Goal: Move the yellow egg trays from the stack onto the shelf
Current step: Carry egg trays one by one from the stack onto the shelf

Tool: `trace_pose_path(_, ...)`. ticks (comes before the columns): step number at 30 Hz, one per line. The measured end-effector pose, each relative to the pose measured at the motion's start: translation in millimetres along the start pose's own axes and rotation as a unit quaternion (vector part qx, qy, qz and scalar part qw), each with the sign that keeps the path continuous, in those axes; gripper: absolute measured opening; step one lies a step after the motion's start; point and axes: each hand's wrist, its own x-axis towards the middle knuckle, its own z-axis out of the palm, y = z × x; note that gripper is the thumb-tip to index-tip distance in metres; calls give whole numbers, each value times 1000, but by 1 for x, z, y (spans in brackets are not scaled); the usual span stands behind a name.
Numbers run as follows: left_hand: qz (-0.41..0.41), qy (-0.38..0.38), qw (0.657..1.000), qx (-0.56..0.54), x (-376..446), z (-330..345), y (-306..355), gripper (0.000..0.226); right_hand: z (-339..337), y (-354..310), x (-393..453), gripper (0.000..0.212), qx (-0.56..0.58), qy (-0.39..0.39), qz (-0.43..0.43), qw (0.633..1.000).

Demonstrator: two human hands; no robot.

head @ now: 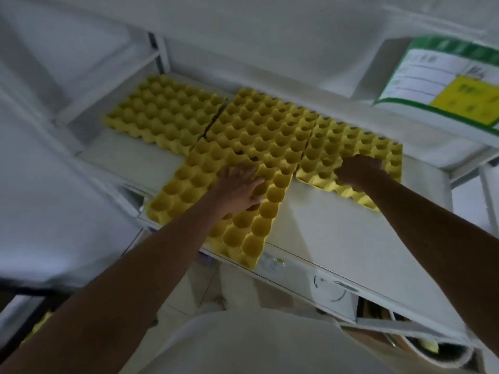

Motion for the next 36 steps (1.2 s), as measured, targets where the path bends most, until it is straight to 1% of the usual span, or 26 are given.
trace_pose_path(3, -54, 22, 998, -15, -24, -9, 20, 76, -10, -26, -15, 68, 54, 58, -63, 995)
trace_pose_path(6, -123, 48, 991, -37, -59, -10, 43, 78, -8, -48, -52, 69, 89, 102, -171, 976)
trace_pose_path(8, -191, 71, 977, -54, -94, -7, 63, 79, 0, -60, -79, 67, 70, 122, -262, 955)
trace_pose_path(10, -264, 106, 956, -65, -141, 3, 88, 77, 10, -76, -110, 66, 42, 123, -344, 930)
trace_pose_path(13, -367, 125, 918, -82, -227, 32, 125, 73, 33, -107, -165, 65, 46, 168, -447, 878)
trace_pose_path(15, -432, 95, 891, -102, -293, 60, 149, 72, 53, -135, -214, 63, 60, 160, -514, 841)
trace_pose_path(18, -541, 29, 828, -142, -397, 111, 193, 71, 87, -186, -296, 61, 95, 114, -601, 785)
trace_pose_path(20, -589, -26, 789, -171, -456, 141, 224, 68, 112, -217, -352, 55, 80, 95, -643, 756)
trace_pose_path(21, -609, -43, 769, -189, -482, 155, 237, 65, 124, -231, -376, 50, 62, 79, -657, 747)
trace_pose_path(23, -639, -56, 736, -217, -528, 178, 256, 62, 148, -256, -415, 47, 49, 12, -670, 741)
trace_pose_path(25, -658, -72, 707, -250, -566, 195, 266, 65, 168, -276, -446, 49, 25, -86, -655, 750)
trace_pose_path(27, -672, -76, 688, -264, -597, 211, 271, 67, 186, -295, -467, 48, -7, -162, -630, 759)
trace_pose_path(28, -679, -73, 681, -264, -610, 218, 272, 67, 192, -308, -477, 49, -23, -192, -607, 771)
trace_pose_path(29, -686, -65, 672, -270, -621, 224, 269, 66, 197, -320, -486, 50, -17, -231, -573, 786)
trace_pose_path(30, -690, -53, 667, -277, -631, 230, 266, 65, 202, -332, -493, 51, -10, -253, -544, 800)
trace_pose_path(32, -689, -43, 665, -284, -645, 244, 259, 64, 212, -356, -505, 50, -19, -254, -522, 814)
trace_pose_path(34, -679, -47, 670, -298, -659, 255, 245, 65, 220, -369, -511, 45, -2, -240, -511, 825)
trace_pose_path(36, -672, -39, 671, -309, -668, 268, 224, 66, 223, -383, -514, 41, 27, -218, -527, 821)
